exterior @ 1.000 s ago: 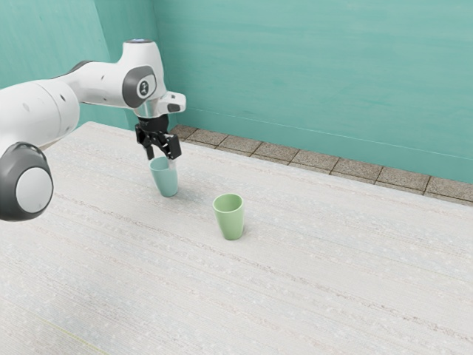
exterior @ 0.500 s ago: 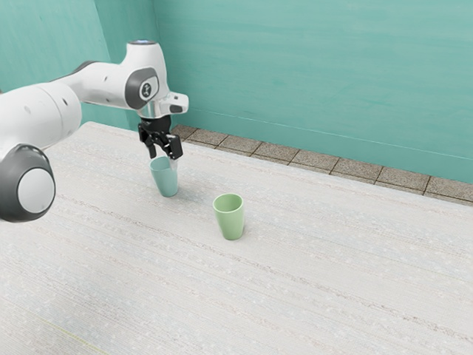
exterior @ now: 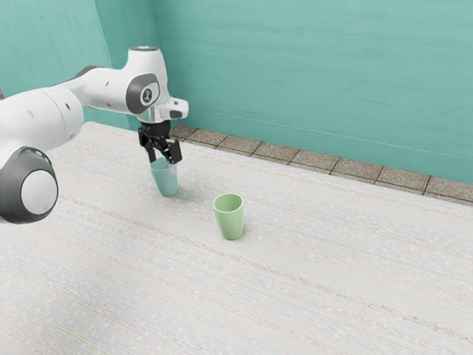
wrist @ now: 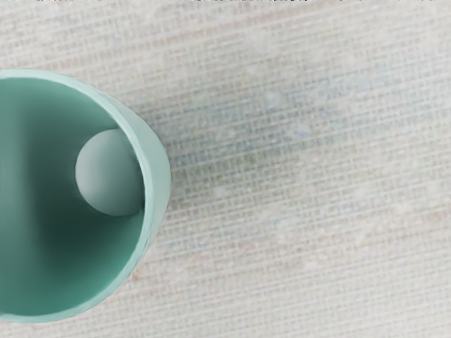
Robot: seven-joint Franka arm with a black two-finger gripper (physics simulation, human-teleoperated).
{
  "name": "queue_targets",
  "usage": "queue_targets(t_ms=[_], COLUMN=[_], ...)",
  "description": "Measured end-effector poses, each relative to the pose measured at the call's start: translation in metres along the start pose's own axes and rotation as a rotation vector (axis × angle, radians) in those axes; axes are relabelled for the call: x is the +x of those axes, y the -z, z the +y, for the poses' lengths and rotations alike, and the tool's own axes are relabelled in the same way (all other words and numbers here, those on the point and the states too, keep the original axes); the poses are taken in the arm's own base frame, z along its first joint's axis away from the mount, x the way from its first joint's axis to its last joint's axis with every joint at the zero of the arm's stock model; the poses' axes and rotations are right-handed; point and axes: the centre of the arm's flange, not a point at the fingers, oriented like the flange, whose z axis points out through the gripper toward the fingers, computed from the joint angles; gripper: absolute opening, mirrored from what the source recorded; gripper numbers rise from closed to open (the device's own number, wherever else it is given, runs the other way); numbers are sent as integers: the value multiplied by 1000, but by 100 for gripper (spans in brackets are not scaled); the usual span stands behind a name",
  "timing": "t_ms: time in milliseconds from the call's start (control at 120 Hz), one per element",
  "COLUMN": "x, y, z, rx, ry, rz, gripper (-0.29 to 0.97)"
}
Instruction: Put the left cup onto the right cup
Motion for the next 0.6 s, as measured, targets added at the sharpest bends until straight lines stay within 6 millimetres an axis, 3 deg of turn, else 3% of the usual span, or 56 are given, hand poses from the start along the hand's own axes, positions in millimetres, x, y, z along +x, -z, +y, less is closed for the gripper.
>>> queue_targets(t_ms=[600], x=[9], y=[-12], z=[4], rx=[21], ry=[-38], rz=[14], gripper=[68])
